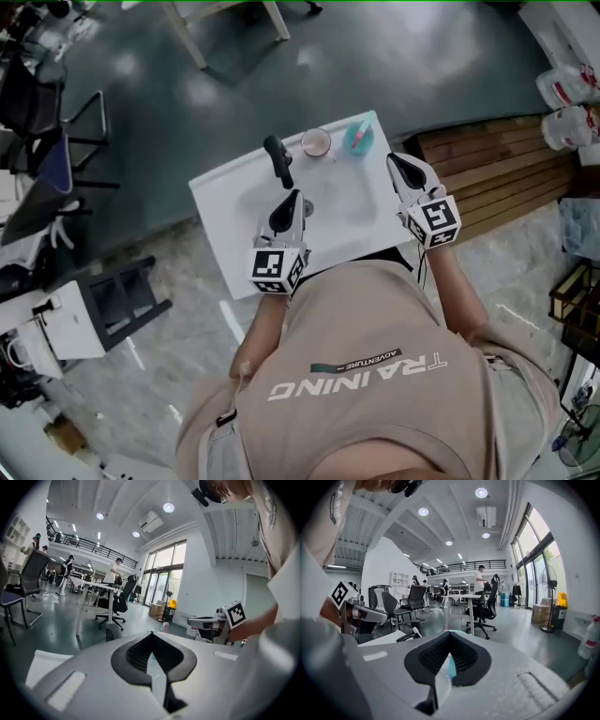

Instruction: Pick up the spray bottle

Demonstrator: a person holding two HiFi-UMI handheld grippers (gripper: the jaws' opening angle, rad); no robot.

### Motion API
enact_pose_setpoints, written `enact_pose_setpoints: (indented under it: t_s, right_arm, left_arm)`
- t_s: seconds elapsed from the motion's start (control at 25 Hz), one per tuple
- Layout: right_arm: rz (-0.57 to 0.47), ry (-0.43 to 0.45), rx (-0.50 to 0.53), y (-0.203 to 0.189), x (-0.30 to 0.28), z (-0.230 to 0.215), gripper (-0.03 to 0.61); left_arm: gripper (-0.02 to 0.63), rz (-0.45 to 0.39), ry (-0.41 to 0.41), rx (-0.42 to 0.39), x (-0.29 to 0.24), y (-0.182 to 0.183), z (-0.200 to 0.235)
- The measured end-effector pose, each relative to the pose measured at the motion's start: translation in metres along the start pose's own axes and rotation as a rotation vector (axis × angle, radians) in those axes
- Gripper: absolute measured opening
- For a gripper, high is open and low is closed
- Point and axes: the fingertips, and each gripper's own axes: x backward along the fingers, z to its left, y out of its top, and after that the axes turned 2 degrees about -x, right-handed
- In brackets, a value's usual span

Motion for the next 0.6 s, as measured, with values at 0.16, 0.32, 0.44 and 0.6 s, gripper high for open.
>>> enact_pose_setpoints:
  t_s: [0.16,0.32,0.44,0.6]
  right_arm:
    - [0.030,0.030,0.021,-0.005,-0.015,-0.012,0.003]
    - [0.040,0.078,0.014,-0.014,-0.032,-0.021,0.003]
    - [0.053,0.115,0.064,-0.021,-0.046,-0.024,0.049]
    - [0.080,0.159,0.087,-0.034,-0.065,-0.027,0.143]
  left_arm:
    - [0.015,0.022,0.027,-0.012,-0.008,-0.001,-0.001]
    - [0.015,0.038,0.079,-0.023,-0.015,0.001,-0.008]
    - [0.017,0.051,0.104,-0.045,-0.021,0.000,-0.018]
    - [0.015,0.065,0.166,-0.007,-0.025,-0.003,-0.026]
